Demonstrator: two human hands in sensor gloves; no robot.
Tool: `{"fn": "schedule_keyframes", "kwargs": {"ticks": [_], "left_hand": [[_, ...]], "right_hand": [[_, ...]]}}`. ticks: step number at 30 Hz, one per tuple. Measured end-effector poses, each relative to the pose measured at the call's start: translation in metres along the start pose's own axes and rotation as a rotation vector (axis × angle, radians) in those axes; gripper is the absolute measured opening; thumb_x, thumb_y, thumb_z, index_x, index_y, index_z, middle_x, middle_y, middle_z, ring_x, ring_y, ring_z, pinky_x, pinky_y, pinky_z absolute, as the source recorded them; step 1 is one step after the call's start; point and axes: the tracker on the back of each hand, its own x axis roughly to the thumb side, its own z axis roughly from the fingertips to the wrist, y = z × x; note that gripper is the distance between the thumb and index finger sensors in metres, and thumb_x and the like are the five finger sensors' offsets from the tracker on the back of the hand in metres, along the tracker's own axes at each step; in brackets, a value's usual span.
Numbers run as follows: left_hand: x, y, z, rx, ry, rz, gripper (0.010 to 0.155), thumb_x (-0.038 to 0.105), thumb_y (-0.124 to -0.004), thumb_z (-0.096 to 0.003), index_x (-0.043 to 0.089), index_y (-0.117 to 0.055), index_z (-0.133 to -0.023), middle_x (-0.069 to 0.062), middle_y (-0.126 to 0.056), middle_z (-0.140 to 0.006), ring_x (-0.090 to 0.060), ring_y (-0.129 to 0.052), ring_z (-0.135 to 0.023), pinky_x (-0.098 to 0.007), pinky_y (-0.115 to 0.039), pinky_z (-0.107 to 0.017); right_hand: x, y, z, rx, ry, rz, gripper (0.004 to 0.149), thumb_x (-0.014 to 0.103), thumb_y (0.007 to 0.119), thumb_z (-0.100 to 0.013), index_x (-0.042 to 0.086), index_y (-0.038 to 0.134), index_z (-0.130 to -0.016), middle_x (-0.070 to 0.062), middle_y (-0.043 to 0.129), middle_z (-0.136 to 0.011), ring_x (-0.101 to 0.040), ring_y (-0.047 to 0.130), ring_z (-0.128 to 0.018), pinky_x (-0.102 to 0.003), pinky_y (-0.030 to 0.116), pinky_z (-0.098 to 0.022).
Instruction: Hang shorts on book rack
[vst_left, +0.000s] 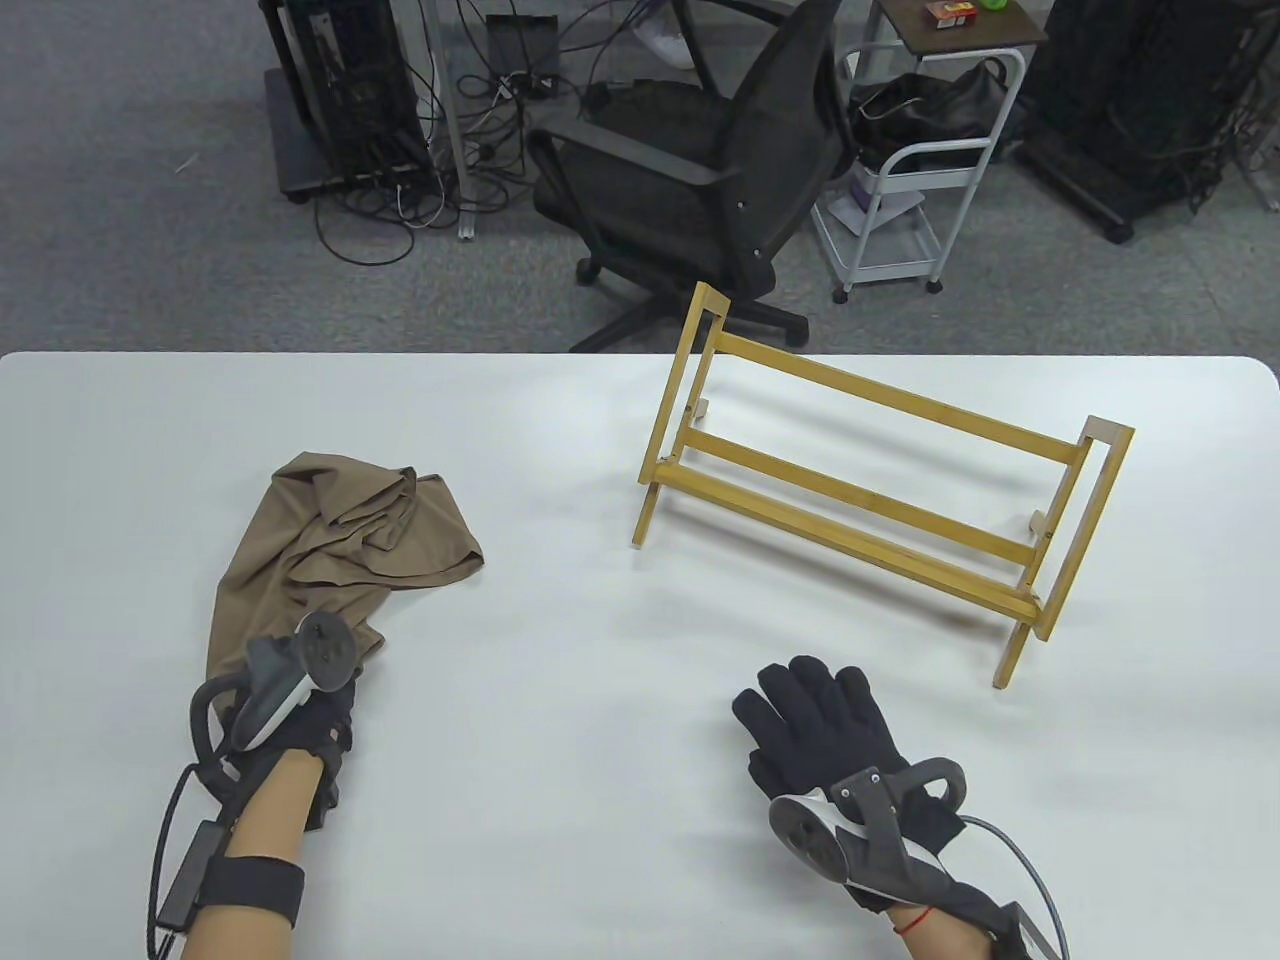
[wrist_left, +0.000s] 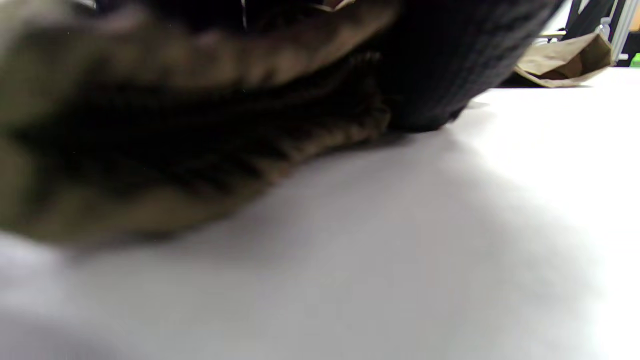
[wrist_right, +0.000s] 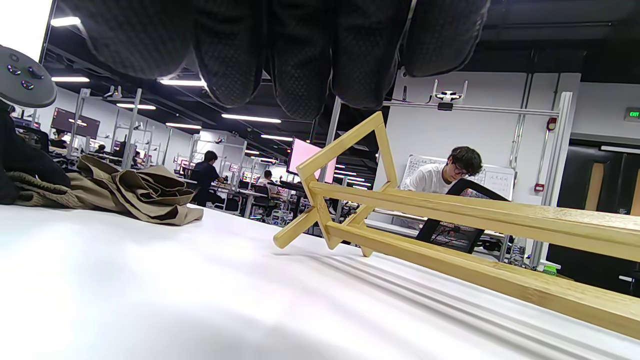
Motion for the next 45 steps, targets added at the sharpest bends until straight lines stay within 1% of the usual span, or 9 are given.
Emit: {"fn": "schedule_keyframes", "kwargs": {"ticks": [2,5,7,8,11,16,31,39,45], "left_hand": [[0.003,0.0,0.0,0.012,-0.006,-0.023,0.066,0.03,-0.092,-0.0424,0.026,-0.065,-0.103,-0.026,-0.079,-0.093,-0.053,-0.089,-0.07,-0.051,-0.086,-0.04],[0.005,0.001,0.0,0.055,-0.029,-0.06,0.063,0.026,-0.094,-0.0407,0.025,-0.07,-0.099,-0.025,-0.082,-0.089,-0.048,-0.094,-0.063,-0.046,-0.09,-0.035],[0.004,0.001,0.002,0.119,-0.058,-0.076,0.057,0.024,-0.094,-0.0402,0.023,-0.075,-0.094,-0.024,-0.086,-0.086,-0.045,-0.097,-0.058,-0.043,-0.092,-0.031],[0.003,0.002,0.002,0.117,-0.063,-0.069,0.055,0.023,-0.094,-0.0408,0.023,-0.076,-0.093,-0.023,-0.086,-0.085,-0.045,-0.098,-0.056,-0.042,-0.093,-0.031],[-0.002,0.004,0.004,0.163,-0.064,-0.028,0.05,0.022,-0.094,-0.0401,0.025,-0.08,-0.088,-0.021,-0.089,-0.083,-0.042,-0.1,-0.054,-0.04,-0.094,-0.028],[-0.008,0.013,0.008,0.191,-0.06,0.003,0.048,0.021,-0.094,-0.0401,0.025,-0.082,-0.086,-0.02,-0.089,-0.083,-0.041,-0.101,-0.052,-0.039,-0.094,-0.027],[-0.021,0.083,0.038,0.454,-0.046,0.192,0.047,0.021,-0.094,-0.0408,0.026,-0.084,-0.086,-0.02,-0.089,-0.083,-0.042,-0.101,-0.051,-0.039,-0.094,-0.026],[-0.02,0.127,0.066,0.605,-0.074,0.339,0.047,0.022,-0.093,-0.0417,0.024,-0.084,-0.088,-0.021,-0.09,-0.083,-0.042,-0.102,-0.049,-0.038,-0.094,-0.025],[-0.013,0.154,0.085,0.686,-0.12,0.419,0.047,0.021,-0.093,-0.0418,0.024,-0.085,-0.088,-0.021,-0.09,-0.083,-0.042,-0.102,-0.049,-0.038,-0.094,-0.024]], "right_hand": [[0.0,0.0,0.0,0.002,0.0,0.001,0.055,0.057,0.065,-0.045,0.042,0.064,-0.098,0.006,0.066,-0.112,-0.025,0.066,-0.107,-0.049,0.057,-0.079],[0.0,0.0,0.0,0.002,0.002,0.002,0.055,0.057,0.065,-0.045,0.042,0.064,-0.098,0.006,0.067,-0.112,-0.025,0.066,-0.106,-0.048,0.057,-0.079],[0.0,0.0,0.0,0.002,0.003,-0.001,0.055,0.057,0.065,-0.045,0.042,0.064,-0.097,0.006,0.067,-0.112,-0.025,0.066,-0.106,-0.049,0.057,-0.079],[0.0,0.0,0.0,0.002,0.003,-0.001,0.055,0.057,0.065,-0.045,0.042,0.064,-0.097,0.007,0.067,-0.112,-0.025,0.066,-0.106,-0.049,0.057,-0.079],[0.0,0.0,0.0,0.0,0.002,0.002,0.055,0.057,0.065,-0.045,0.042,0.065,-0.097,0.006,0.067,-0.112,-0.025,0.066,-0.106,-0.049,0.057,-0.079],[0.0,-0.001,0.0,-0.008,0.007,0.002,0.055,0.057,0.065,-0.045,0.042,0.065,-0.097,0.006,0.067,-0.112,-0.025,0.066,-0.106,-0.049,0.057,-0.079],[-0.003,-0.002,-0.001,-0.019,0.019,0.005,0.054,0.057,0.065,-0.045,0.042,0.065,-0.097,0.006,0.067,-0.112,-0.025,0.067,-0.106,-0.049,0.057,-0.079],[-0.004,-0.002,-0.001,-0.02,0.026,0.005,0.054,0.057,0.065,-0.045,0.042,0.065,-0.097,0.006,0.067,-0.112,-0.025,0.066,-0.106,-0.049,0.057,-0.079],[-0.005,-0.003,-0.001,-0.024,0.028,0.006,0.054,0.057,0.065,-0.045,0.042,0.065,-0.097,0.006,0.067,-0.112,-0.025,0.066,-0.106,-0.049,0.057,-0.079]]}}
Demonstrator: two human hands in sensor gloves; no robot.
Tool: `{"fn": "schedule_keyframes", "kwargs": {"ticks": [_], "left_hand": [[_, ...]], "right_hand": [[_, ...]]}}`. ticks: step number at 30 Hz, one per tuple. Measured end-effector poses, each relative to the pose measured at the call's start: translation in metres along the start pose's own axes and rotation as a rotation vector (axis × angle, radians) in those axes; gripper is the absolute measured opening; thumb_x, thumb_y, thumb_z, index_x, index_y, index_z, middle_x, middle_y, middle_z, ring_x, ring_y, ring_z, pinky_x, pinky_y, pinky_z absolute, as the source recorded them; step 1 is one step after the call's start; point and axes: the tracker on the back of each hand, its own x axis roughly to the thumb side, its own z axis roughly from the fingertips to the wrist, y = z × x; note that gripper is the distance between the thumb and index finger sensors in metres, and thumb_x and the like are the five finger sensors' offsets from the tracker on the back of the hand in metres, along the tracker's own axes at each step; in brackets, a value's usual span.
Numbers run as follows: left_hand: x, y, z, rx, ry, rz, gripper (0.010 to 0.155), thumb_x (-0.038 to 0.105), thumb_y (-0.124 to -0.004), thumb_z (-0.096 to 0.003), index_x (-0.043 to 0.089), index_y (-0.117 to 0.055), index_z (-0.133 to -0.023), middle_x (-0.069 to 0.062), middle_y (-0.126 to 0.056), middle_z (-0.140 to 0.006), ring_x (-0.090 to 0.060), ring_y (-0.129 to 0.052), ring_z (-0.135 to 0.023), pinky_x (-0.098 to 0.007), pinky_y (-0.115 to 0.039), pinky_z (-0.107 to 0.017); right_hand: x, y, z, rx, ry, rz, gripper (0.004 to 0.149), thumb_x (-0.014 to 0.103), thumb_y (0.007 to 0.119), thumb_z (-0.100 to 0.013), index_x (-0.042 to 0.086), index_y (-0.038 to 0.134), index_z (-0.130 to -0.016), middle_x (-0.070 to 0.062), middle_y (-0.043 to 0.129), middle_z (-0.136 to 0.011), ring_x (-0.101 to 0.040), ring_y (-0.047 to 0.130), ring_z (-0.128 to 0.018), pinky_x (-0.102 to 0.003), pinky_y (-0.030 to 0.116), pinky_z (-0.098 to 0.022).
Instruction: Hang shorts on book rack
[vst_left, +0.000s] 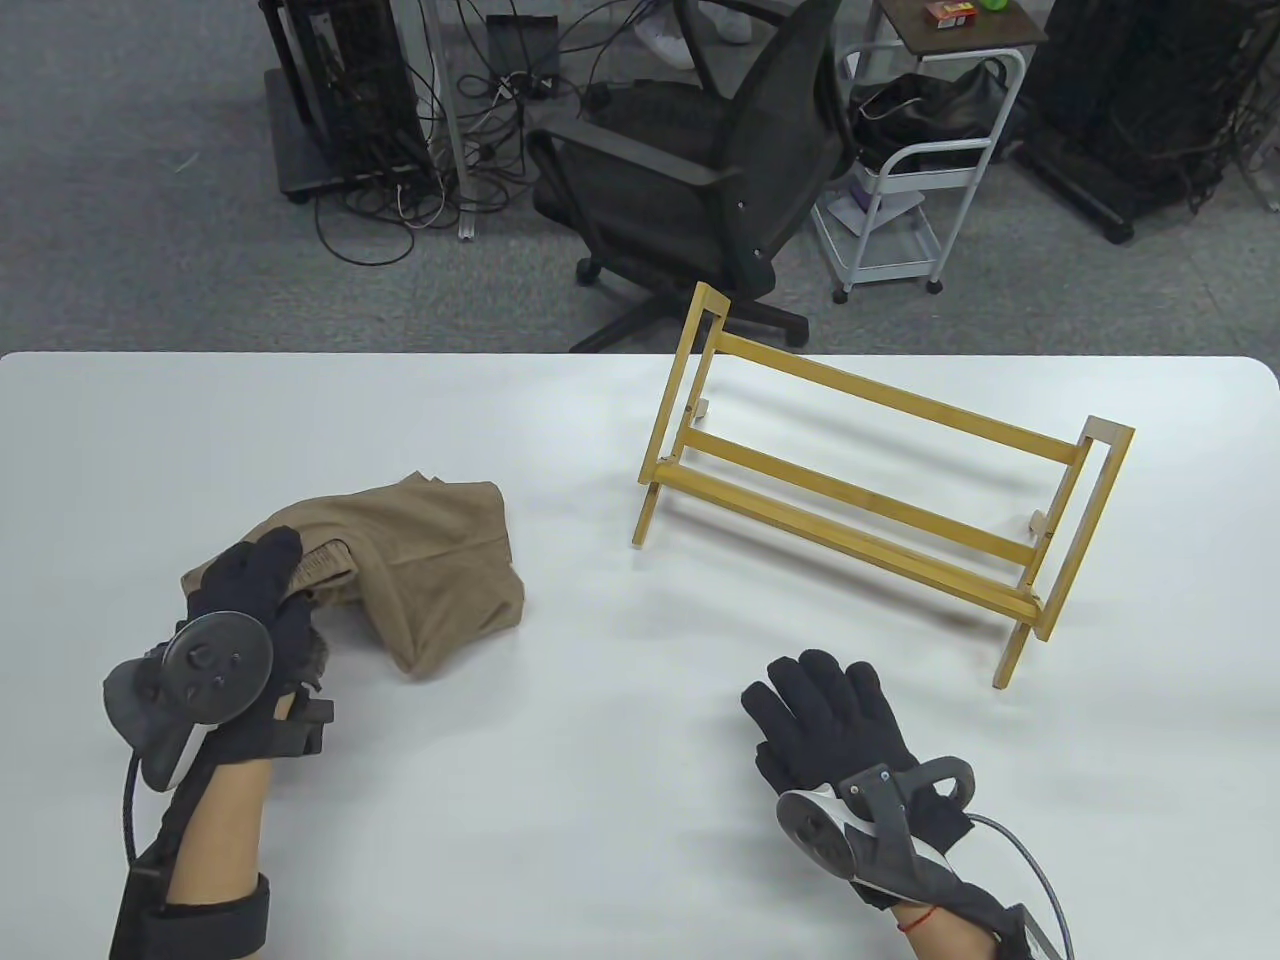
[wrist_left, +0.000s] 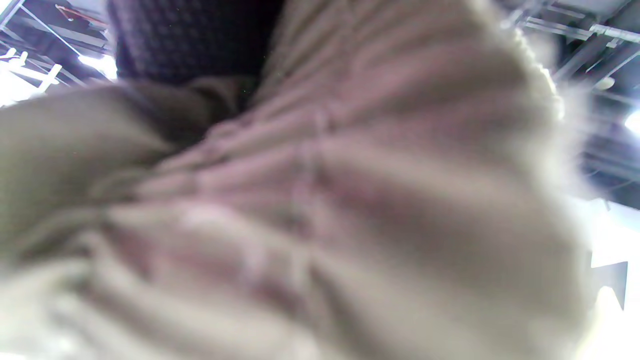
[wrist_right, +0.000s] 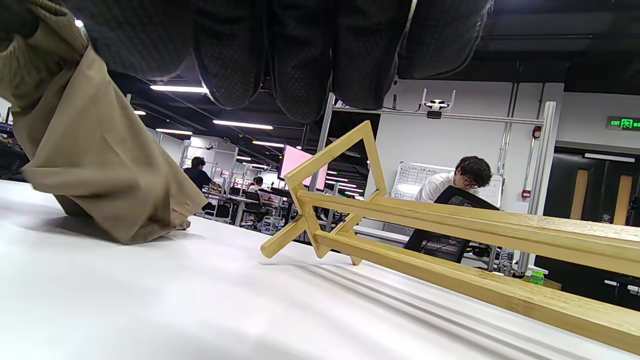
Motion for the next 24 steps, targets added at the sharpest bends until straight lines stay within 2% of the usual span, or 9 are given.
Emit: {"fn": "schedule_keyframes", "kwargs": {"ticks": [9,24], "left_hand": [[0.029,0.03,-0.003,0.096,-0.059,0.074,0.047,0.021,-0.093,-0.0419,0.024,-0.085,-0.088,-0.021,-0.09,-0.083,-0.042,-0.102,-0.049,-0.038,-0.094,-0.024],[0.059,0.067,0.005,0.203,-0.102,0.177,0.046,0.022,-0.093,-0.043,0.025,-0.086,-0.088,-0.019,-0.09,-0.085,-0.041,-0.101,-0.051,-0.038,-0.093,-0.026]], "right_hand": [[-0.001,0.001,0.0,-0.005,0.004,0.0,0.054,0.057,0.065,-0.045,0.042,0.065,-0.097,0.006,0.067,-0.112,-0.025,0.066,-0.106,-0.048,0.057,-0.079],[-0.009,0.0,-0.001,-0.018,0.037,-0.003,0.055,0.057,0.065,-0.045,0.042,0.065,-0.097,0.006,0.067,-0.112,-0.025,0.067,-0.106,-0.049,0.057,-0.079]]}}
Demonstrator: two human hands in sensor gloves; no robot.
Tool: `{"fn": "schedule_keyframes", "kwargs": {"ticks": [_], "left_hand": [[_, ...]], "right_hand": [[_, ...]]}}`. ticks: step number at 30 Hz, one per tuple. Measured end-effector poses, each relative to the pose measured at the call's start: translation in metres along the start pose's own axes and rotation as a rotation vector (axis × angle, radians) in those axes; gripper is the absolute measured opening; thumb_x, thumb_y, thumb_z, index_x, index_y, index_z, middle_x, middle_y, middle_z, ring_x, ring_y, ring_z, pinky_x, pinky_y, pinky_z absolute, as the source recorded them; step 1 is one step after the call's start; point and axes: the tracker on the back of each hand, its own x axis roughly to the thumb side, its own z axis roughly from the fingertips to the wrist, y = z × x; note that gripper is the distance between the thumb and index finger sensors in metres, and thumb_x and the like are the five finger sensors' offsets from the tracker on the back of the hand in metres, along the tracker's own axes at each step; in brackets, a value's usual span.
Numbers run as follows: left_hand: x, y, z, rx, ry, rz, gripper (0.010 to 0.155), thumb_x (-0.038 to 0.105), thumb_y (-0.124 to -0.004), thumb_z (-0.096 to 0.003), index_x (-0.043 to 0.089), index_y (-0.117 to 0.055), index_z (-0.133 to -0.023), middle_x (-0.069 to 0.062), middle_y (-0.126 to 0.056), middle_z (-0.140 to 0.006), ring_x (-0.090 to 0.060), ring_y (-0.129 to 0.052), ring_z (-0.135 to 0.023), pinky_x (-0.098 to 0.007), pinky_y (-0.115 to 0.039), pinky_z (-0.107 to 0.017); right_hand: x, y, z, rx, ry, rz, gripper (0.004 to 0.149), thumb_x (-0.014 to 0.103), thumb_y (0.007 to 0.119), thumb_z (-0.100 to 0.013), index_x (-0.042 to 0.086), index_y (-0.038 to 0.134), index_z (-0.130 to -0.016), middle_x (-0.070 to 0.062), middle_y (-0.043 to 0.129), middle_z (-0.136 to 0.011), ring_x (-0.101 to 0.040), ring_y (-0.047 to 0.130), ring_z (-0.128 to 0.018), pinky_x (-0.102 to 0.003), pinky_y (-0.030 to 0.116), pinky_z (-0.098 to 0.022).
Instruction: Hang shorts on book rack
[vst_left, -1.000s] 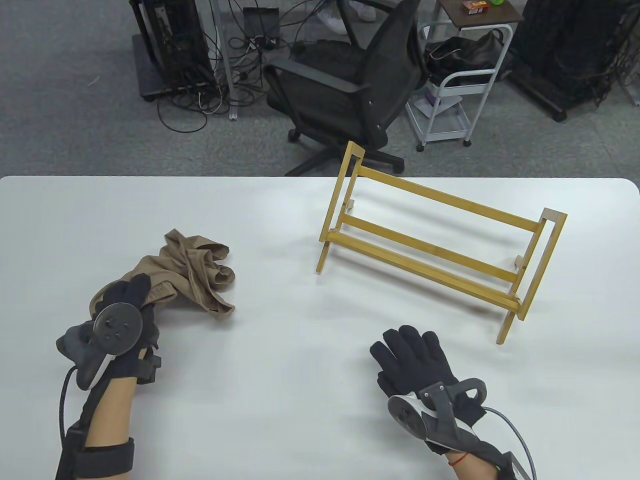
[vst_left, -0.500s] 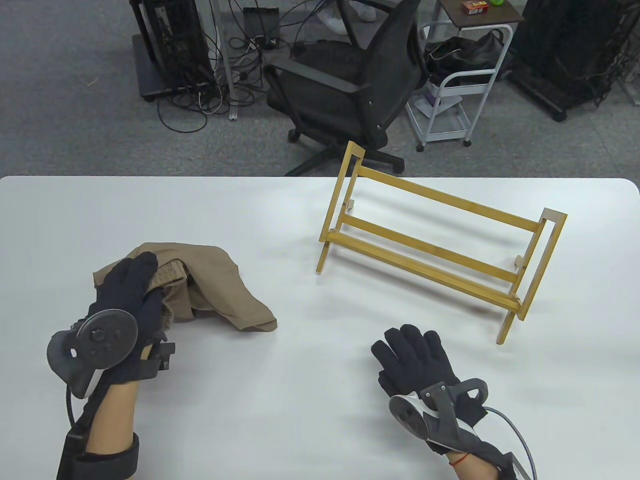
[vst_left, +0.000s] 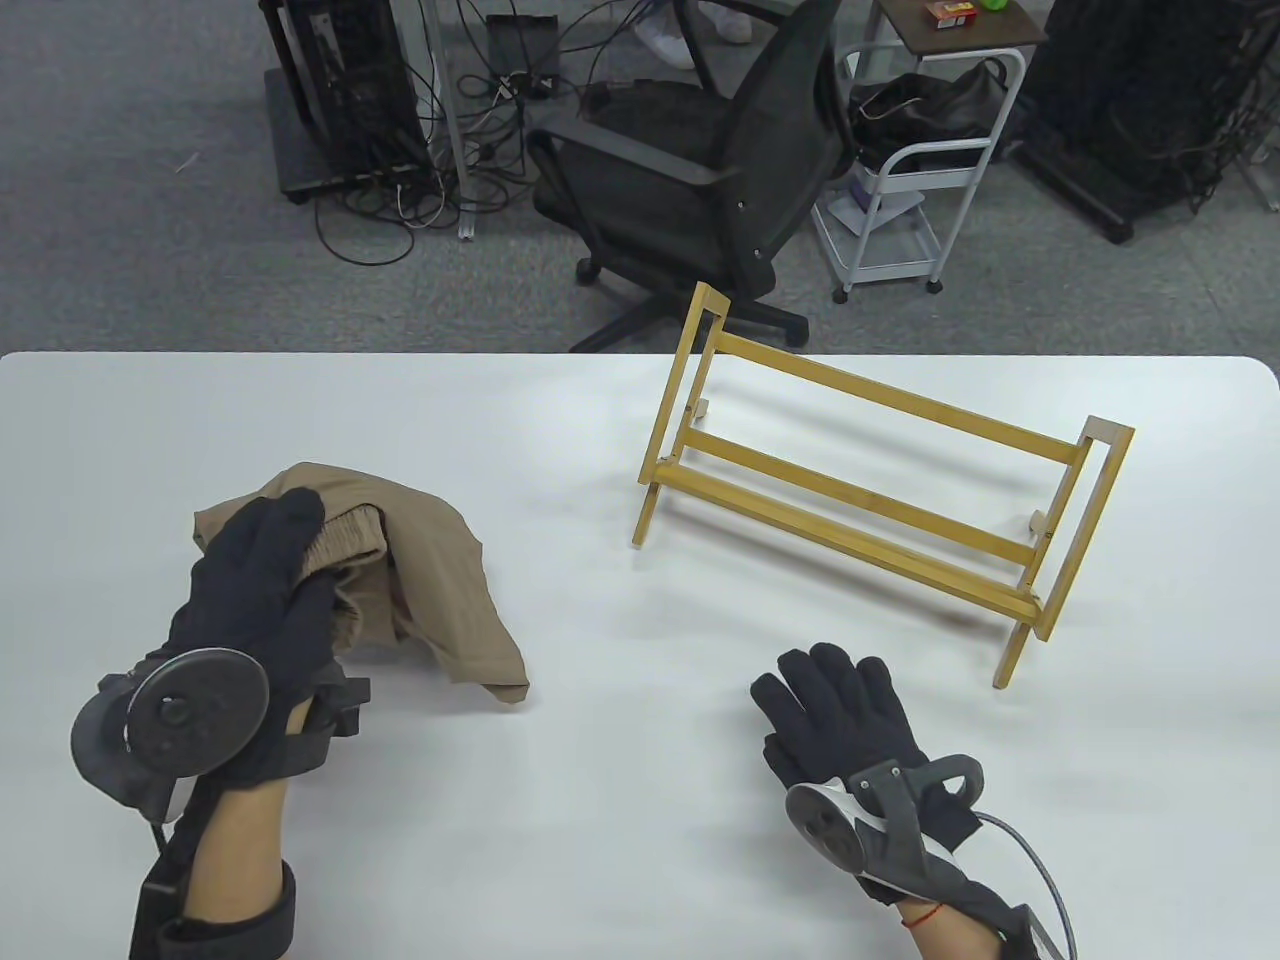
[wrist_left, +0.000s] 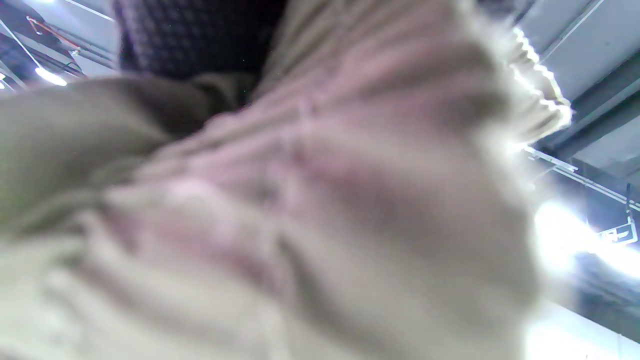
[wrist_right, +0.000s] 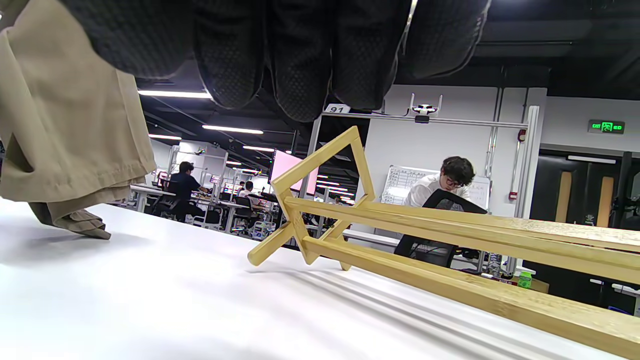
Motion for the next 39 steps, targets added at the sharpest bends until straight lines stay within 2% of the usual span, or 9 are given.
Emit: {"fn": "schedule_keyframes", "kwargs": {"ticks": [7,39], "left_hand": [[0.018,0.005,0.001,0.02,-0.024,0.055,0.046,0.022,-0.093,-0.0435,0.025,-0.086,-0.089,-0.019,-0.09,-0.085,-0.041,-0.101,-0.052,-0.038,-0.093,-0.027],[0.09,-0.028,0.013,-0.094,-0.143,0.21,0.046,0.024,-0.093,-0.0441,0.026,-0.085,-0.09,-0.017,-0.09,-0.087,-0.041,-0.101,-0.053,-0.037,-0.093,-0.029]], "right_hand": [[-0.006,-0.003,0.0,-0.016,0.025,0.002,0.054,0.057,0.065,-0.045,0.042,0.065,-0.097,0.006,0.067,-0.112,-0.025,0.066,-0.106,-0.049,0.057,-0.079],[-0.017,-0.006,0.0,-0.039,0.064,-0.012,0.055,0.057,0.065,-0.045,0.041,0.065,-0.097,0.006,0.067,-0.112,-0.025,0.067,-0.106,-0.049,0.057,-0.079]]}}
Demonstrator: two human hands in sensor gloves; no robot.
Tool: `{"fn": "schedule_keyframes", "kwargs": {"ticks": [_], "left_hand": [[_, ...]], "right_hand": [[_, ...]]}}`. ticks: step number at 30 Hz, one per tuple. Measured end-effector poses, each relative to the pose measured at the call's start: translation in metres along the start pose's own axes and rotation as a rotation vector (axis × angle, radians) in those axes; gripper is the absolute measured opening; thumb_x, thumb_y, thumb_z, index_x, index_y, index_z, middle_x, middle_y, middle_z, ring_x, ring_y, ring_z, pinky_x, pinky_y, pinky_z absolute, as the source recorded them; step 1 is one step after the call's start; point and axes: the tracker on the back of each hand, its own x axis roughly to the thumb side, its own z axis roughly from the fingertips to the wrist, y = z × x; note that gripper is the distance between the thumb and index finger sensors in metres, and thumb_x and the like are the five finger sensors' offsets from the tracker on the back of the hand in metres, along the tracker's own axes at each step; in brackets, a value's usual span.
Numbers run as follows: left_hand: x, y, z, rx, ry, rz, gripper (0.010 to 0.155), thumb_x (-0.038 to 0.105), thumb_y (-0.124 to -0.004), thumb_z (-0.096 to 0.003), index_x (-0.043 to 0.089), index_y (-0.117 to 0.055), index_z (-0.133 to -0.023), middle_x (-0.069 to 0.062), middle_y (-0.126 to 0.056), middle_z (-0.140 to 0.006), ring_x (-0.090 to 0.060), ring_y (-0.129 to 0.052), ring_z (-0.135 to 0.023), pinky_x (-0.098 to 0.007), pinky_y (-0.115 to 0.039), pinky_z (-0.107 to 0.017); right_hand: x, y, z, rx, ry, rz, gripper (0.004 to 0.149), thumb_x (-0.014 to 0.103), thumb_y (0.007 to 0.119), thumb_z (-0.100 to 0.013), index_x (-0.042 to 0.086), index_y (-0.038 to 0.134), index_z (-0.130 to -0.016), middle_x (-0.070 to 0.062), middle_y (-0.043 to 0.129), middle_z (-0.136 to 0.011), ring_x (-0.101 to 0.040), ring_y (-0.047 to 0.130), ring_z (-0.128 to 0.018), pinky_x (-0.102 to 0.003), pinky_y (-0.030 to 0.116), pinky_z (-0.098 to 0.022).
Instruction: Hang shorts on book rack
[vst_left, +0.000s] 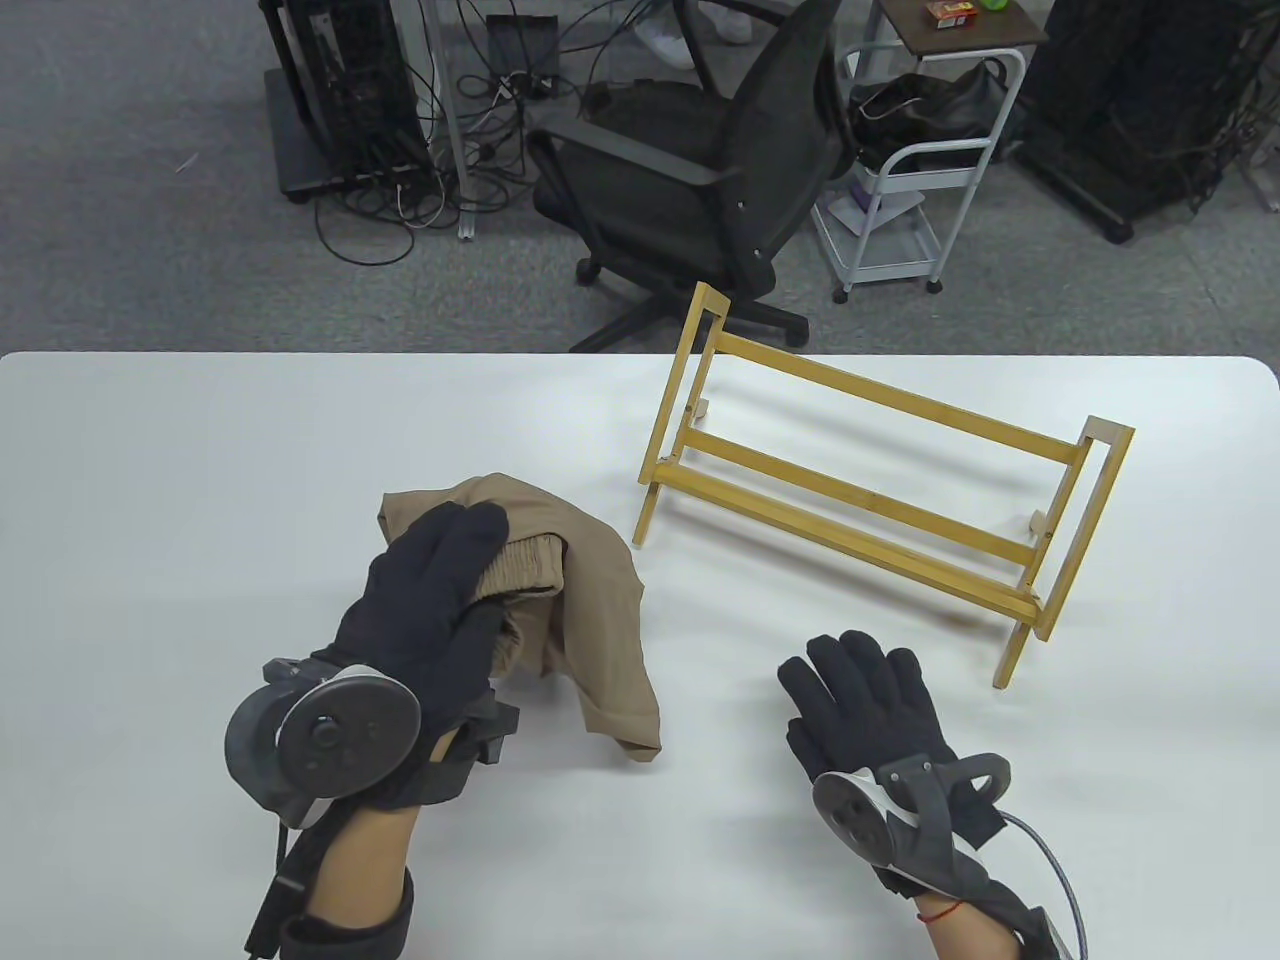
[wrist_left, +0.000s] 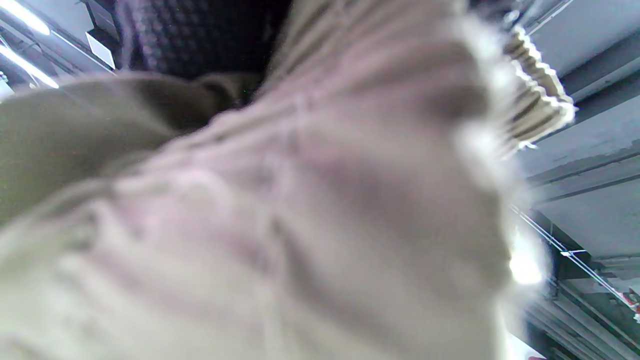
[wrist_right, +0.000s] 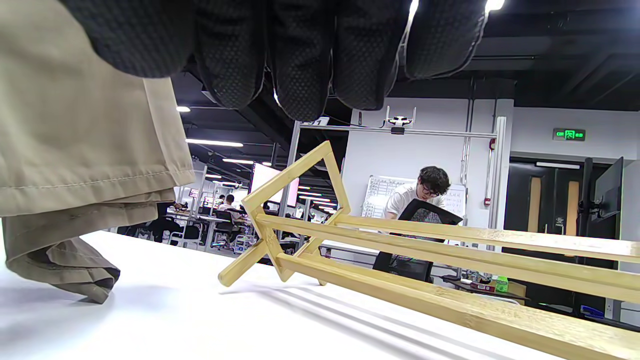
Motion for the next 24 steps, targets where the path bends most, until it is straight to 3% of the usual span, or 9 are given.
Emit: {"fn": "schedule_keyframes", "kwargs": {"ticks": [15,24], "left_hand": [[0.028,-0.032,-0.003,-0.06,-0.038,0.086,0.046,0.024,-0.093,-0.0442,0.027,-0.085,-0.09,-0.017,-0.09,-0.087,-0.04,-0.101,-0.054,-0.037,-0.093,-0.029],[0.029,-0.044,0.0,-0.088,-0.059,0.073,0.046,0.024,-0.093,-0.044,0.027,-0.085,-0.09,-0.017,-0.09,-0.087,-0.04,-0.101,-0.054,-0.037,-0.093,-0.029]], "right_hand": [[-0.003,-0.001,-0.001,-0.005,0.011,-0.001,0.055,0.057,0.065,-0.045,0.041,0.065,-0.097,0.006,0.067,-0.112,-0.025,0.067,-0.106,-0.049,0.057,-0.079],[-0.01,-0.007,-0.005,-0.025,0.052,-0.016,0.055,0.057,0.065,-0.045,0.041,0.064,-0.098,0.006,0.067,-0.112,-0.025,0.067,-0.106,-0.047,0.057,-0.079]]}}
